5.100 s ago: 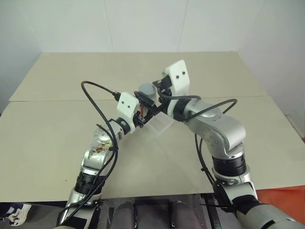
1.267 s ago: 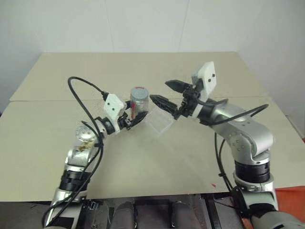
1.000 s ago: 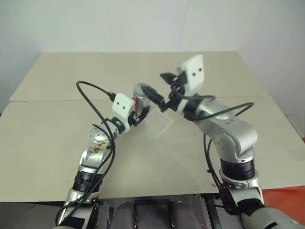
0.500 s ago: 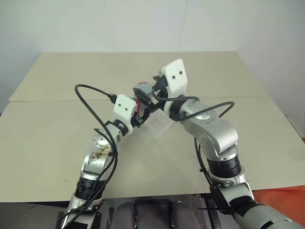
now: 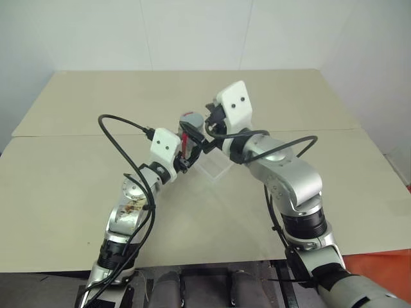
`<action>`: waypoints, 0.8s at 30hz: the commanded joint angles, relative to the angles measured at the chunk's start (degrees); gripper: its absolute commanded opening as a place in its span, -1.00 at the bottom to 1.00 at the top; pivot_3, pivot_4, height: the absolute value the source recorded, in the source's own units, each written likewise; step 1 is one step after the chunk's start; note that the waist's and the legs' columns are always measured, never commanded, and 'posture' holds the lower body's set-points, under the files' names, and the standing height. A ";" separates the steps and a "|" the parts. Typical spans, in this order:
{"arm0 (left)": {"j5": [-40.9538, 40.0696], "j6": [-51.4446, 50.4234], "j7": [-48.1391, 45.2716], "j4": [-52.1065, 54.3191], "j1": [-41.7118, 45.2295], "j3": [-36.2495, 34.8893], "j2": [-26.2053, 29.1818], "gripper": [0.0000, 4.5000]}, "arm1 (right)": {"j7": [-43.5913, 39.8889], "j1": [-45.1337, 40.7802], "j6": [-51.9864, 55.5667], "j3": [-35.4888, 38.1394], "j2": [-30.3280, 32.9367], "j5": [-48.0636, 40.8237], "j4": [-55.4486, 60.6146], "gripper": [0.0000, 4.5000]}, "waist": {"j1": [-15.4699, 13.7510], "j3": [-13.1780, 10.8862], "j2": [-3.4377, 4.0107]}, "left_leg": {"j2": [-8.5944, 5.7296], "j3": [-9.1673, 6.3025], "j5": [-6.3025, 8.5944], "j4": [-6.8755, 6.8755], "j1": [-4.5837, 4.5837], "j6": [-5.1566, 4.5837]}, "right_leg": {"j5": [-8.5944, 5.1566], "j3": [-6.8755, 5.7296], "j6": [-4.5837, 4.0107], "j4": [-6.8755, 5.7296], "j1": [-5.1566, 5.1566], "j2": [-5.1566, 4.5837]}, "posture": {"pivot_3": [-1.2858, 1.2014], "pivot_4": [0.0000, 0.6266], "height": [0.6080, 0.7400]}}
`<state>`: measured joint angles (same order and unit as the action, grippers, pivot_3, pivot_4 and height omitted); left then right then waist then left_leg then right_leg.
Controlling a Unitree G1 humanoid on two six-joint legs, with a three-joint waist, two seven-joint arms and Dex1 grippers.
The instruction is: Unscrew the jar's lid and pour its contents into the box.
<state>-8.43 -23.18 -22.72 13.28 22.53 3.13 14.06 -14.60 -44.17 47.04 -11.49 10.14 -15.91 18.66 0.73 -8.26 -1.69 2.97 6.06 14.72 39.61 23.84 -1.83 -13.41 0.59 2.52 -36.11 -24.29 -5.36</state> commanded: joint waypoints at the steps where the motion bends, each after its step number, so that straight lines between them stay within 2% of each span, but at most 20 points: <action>1: -1.45 0.57 -0.22 2.27 1.50 -2.26 0.86 0.22 | -0.44 -0.64 -0.05 0.63 1.08 1.09 2.11 0.98 | 0.00 0.00 0.00 | 0.00 0.00 0.00 0.00 0.00 0.00 | 0.00 0.00 0.00 0.00 0.00 0.00 | 0.03 -0.52 1.00; 24: -3.62 0.85 -2.97 4.94 -0.28 -3.02 2.30 0.22 | -3.49 1.78 -0.50 0.98 4.38 0.82 3.61 0.98 | -0.01 0.00 0.00 | 0.00 0.00 0.00 0.00 0.00 0.00 | 0.00 0.00 0.00 0.02 0.00 0.00 | 0.03 -0.52 1.00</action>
<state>-10.53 -23.75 -24.95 13.33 21.65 1.05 16.24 -18.20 -42.42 46.86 -11.38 14.00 -15.90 21.00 0.72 -8.26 -1.69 2.97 6.06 14.72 39.61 23.84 -1.83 -13.41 0.60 2.52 -36.09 -24.30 -5.36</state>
